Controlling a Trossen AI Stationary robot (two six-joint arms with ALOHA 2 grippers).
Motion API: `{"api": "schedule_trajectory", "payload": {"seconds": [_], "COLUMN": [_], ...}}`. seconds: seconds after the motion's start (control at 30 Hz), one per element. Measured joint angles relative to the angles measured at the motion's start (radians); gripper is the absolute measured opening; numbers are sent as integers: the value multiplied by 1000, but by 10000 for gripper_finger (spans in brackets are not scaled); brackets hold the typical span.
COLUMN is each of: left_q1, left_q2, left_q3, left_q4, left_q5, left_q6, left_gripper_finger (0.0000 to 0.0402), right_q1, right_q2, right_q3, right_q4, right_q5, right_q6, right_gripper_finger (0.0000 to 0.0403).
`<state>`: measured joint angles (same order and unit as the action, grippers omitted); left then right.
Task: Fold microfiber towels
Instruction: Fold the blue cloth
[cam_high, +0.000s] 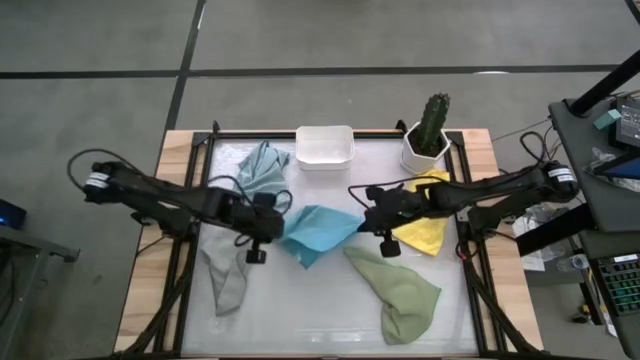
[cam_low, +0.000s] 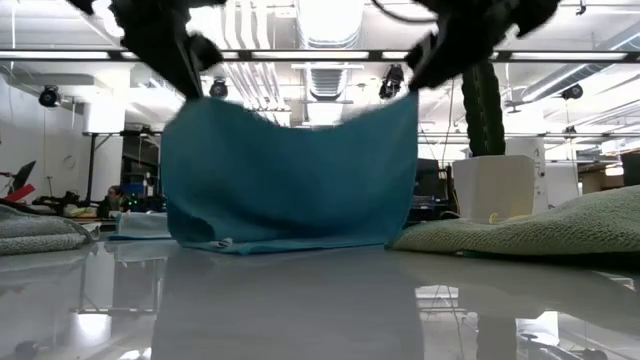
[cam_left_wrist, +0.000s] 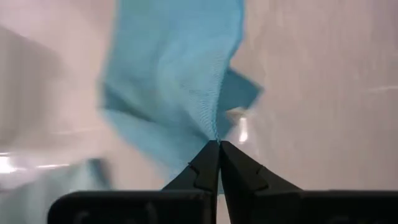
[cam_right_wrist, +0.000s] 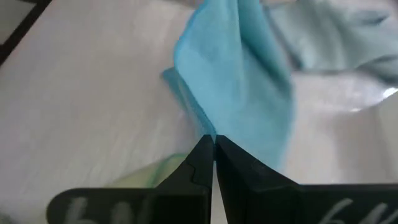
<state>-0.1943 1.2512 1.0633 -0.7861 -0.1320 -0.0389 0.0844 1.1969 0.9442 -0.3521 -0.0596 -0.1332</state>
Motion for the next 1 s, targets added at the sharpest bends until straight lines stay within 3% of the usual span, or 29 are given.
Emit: {"api": "schedule_trajectory", "payload": {"seconds": [0.2, 0.53, 0.7, 1.0], "left_q1": [75, 116, 109, 80], "left_q2": [-125, -260, -236, -89], "left_q3": [70, 4, -104, -343], "left_q4": [-75, -85, -3, 459], "left_q5": [-20, 7, 7, 52], "left_q6": [22, -67, -131, -161], "left_gripper_finger": [0, 1, 21, 96], "right_q1": [-27, -66, -59, -26], "right_q2": [-11, -11, 5, 10], "right_q3": [153, 298, 229, -11], "right_q4": [-103, -226, -210, -107], "right_q5": [123, 148, 138, 134], "right_q6": [-72, -128, -67, 85], "right_gripper_finger": [8, 8, 8, 8]}}
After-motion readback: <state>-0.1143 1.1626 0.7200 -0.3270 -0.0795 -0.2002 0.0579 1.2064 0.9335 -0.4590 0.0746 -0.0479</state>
